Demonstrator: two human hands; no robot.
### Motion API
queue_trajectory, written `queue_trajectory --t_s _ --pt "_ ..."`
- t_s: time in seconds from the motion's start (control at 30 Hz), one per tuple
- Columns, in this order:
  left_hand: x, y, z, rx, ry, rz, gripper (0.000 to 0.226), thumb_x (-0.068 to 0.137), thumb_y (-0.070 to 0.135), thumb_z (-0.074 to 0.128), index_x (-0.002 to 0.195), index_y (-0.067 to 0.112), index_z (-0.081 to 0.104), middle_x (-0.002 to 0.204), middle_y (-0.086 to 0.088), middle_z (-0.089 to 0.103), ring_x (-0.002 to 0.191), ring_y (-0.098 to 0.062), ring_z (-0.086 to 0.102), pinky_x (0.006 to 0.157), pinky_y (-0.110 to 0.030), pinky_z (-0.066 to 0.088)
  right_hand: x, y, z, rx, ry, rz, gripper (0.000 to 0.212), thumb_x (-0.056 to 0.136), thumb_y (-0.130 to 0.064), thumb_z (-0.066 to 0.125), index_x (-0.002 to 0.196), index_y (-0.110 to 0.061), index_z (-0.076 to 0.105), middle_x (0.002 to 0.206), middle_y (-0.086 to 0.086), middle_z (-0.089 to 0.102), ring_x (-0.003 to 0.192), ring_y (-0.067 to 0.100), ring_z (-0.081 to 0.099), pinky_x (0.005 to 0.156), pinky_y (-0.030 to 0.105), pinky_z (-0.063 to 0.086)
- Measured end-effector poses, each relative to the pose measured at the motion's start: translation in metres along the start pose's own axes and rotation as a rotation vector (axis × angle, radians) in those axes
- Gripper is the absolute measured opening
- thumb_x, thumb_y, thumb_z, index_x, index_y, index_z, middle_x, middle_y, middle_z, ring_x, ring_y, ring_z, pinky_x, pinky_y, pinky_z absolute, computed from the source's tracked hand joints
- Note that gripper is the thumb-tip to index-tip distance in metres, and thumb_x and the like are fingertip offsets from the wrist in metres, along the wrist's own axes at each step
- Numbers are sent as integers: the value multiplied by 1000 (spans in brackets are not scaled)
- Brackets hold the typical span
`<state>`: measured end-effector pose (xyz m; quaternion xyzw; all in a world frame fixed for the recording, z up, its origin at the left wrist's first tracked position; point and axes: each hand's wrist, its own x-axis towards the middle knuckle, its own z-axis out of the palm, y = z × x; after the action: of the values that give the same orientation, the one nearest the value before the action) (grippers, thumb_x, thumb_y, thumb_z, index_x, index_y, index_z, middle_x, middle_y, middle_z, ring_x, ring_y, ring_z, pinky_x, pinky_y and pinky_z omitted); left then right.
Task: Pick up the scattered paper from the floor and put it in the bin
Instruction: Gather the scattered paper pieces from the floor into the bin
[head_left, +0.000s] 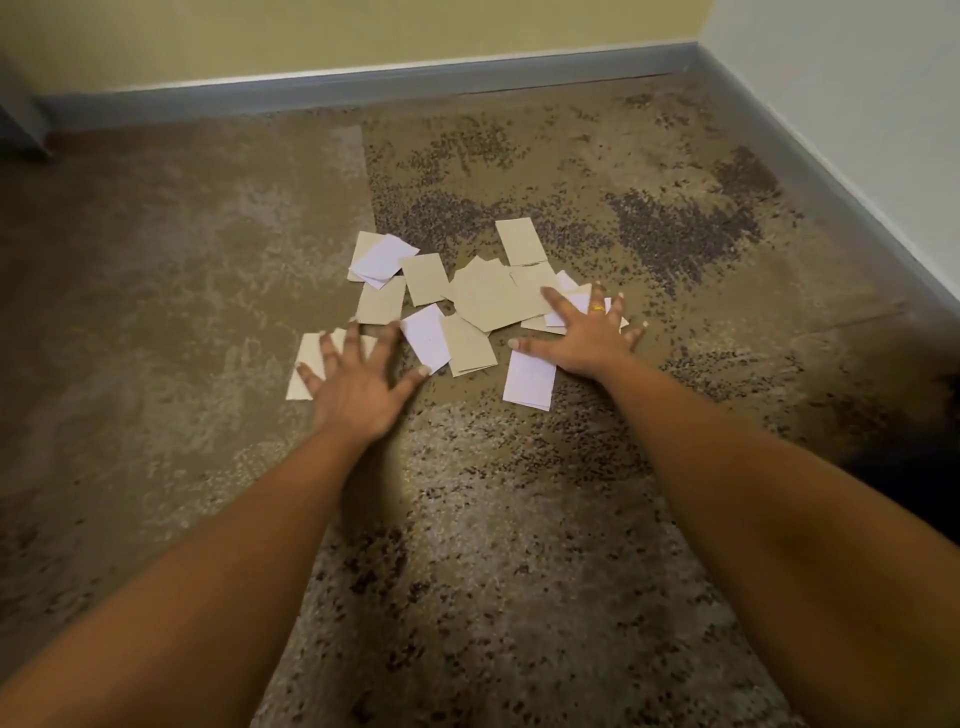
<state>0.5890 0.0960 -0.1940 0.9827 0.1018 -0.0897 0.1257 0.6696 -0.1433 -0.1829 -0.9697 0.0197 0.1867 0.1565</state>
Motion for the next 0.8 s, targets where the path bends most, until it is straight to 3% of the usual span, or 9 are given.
queue_trajectory --t_s 0.1,0.33,0.47,0.53,0.63,0.7,0.8 --pt "0 18 5 50 -43 100 71 83 74 28 145 48 5 160 -2 -5 144 -39 -11 110 -66 -3 -9 -4 14 -29 36 -95 80 72 -79 45 142 -53 17 159 -2 -6 143 36 -16 107 66 -11" --pt "-37 22 20 61 -18 151 71 84 75 20 146 41 13 160 1 -2 145 -34 -9 110 -63 -7 -40 -2 26 -26 71 -309 63 77 -69 54 134 -55 32 156 -12 14 145 30 -5 109 65 -7" --pt "-78 2 28 39 50 192 80 79 71 4 142 30 31 157 0 18 146 -26 6 111 -63 3 -76 -9 50 -30 32 -489 66 71 -77 41 133 -55 34 154 -17 19 145 27 -1 108 64 -10" --pt "-93 -10 29 -27 139 162 73 83 66 12 133 22 43 149 -4 33 143 -26 19 110 -62 8 -95 -16 65 -25 28 -568 71 66 -78 27 133 -56 33 153 -19 20 145 26 0 108 61 -13" --pt "-108 -29 28 -80 350 55 57 86 55 27 115 14 53 134 -12 46 133 -31 35 108 -65 10 -122 -23 79 -22 1 -666 69 68 -74 25 132 -53 38 152 -21 22 145 22 0 108 59 -14" --pt "-113 -37 27 -108 407 9 57 85 55 30 116 12 52 134 -14 45 134 -32 32 107 -66 9 -133 -25 82 -9 -31 -733 66 71 -74 29 131 -50 41 150 -22 27 145 18 4 109 58 -12" --pt "-108 -36 22 -98 327 28 69 81 67 22 134 26 42 152 -7 28 144 -29 15 108 -65 0 -135 -30 76 96 -34 -795 62 77 -69 35 131 -41 46 144 -19 40 139 11 26 112 51 2"
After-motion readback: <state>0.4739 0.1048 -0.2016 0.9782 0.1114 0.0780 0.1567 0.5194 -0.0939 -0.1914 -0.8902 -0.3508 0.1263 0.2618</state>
